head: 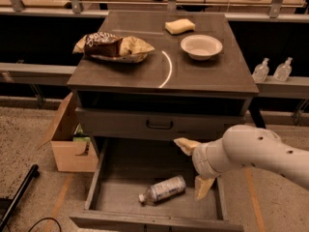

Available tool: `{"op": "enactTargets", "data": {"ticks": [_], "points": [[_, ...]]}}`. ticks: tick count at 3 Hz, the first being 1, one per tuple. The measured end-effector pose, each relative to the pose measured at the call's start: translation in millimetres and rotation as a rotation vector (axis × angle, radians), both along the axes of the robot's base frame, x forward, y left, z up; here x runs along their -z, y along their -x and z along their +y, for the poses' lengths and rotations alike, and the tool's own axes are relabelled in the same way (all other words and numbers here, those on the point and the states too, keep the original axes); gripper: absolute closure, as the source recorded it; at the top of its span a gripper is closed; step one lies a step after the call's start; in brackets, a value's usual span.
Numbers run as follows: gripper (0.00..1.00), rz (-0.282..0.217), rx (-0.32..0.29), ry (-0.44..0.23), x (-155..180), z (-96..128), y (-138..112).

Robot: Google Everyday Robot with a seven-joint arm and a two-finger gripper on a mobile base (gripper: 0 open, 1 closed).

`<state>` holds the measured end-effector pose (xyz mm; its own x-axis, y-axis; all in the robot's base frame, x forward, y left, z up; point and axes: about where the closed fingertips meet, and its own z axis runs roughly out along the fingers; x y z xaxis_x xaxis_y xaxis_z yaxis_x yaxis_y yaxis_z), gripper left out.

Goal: Pick blue plastic bottle from middle drawer and place on counter

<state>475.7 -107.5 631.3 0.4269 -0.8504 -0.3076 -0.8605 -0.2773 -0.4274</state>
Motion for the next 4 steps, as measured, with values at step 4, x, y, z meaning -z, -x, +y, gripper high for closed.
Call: {"op": "enactTargets", "data": {"ticks": [4], "points": [[0.0,-0.024,-0.073,0.075,103,34,-22]]}}
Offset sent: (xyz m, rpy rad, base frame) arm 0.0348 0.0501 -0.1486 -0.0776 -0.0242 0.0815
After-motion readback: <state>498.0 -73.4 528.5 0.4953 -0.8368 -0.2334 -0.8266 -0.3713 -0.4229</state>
